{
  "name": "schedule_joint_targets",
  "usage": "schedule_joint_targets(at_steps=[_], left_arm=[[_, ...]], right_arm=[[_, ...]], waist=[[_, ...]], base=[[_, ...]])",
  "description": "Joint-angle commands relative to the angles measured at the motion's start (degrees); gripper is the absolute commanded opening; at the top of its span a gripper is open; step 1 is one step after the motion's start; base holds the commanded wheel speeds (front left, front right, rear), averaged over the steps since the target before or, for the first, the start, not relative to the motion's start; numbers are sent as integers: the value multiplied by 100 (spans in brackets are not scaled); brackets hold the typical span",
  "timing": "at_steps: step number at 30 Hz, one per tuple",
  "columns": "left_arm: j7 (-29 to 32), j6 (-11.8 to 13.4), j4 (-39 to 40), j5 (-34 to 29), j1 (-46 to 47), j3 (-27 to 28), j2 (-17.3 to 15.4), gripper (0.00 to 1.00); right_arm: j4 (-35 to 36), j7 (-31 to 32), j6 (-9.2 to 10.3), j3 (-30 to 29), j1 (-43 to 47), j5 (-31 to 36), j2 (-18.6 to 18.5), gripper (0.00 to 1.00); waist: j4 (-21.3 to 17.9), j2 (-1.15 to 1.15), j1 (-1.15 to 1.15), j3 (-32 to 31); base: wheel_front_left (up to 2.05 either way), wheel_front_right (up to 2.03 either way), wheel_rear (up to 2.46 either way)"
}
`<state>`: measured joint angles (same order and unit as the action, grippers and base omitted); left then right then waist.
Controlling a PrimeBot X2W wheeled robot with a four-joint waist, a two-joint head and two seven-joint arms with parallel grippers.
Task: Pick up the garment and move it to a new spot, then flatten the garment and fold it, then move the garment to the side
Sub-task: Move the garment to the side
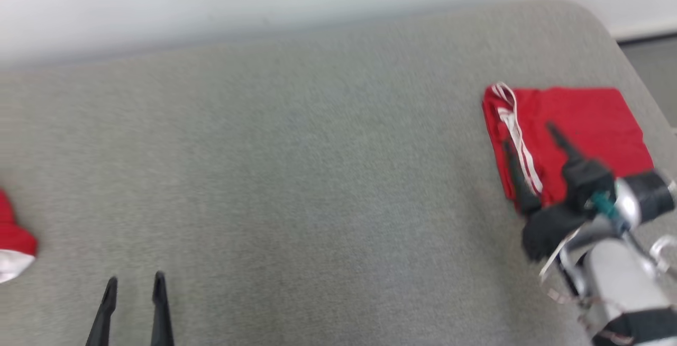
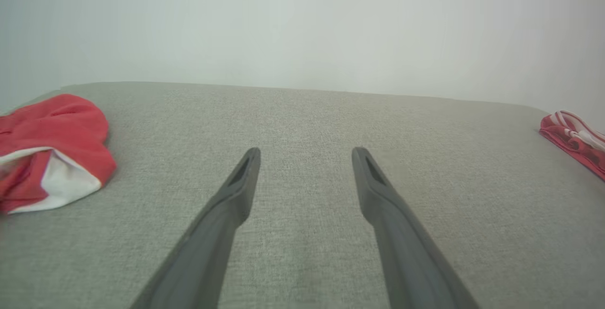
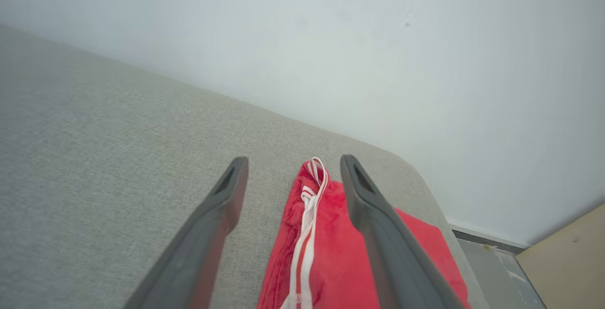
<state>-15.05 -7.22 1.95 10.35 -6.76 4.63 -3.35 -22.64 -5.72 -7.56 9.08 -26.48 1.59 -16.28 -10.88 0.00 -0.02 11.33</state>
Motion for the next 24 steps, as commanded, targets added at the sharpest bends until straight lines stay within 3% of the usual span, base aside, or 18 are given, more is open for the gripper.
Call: schedule_joint_targets(at_steps=[1, 6, 14, 24], left_arm=[[-17, 22, -63, 9, -186, 80, 24, 100], [-17, 70, -187, -29, -491, 213, 44, 100], [-17, 56, -215, -125, -717, 297, 47, 100], [-17, 30, -269, -123, -777, 238, 49, 100]], right_arm=[[36, -129, 17, 26, 289, -102, 111, 100], [106, -362, 17, -37, 936, -233, 410, 100], [259, -759, 17, -605, 1881, -148, 972, 100], [267, -902, 17, -690, 2353, -112, 1230, 100]], waist=[[449, 0, 2, -593], [640, 0, 2, -994], [736, 0, 2, -1232], [728, 0, 2, -1336]], base=[[0, 0, 0], [0, 0, 0], [0, 0, 0], [0, 0, 0]])
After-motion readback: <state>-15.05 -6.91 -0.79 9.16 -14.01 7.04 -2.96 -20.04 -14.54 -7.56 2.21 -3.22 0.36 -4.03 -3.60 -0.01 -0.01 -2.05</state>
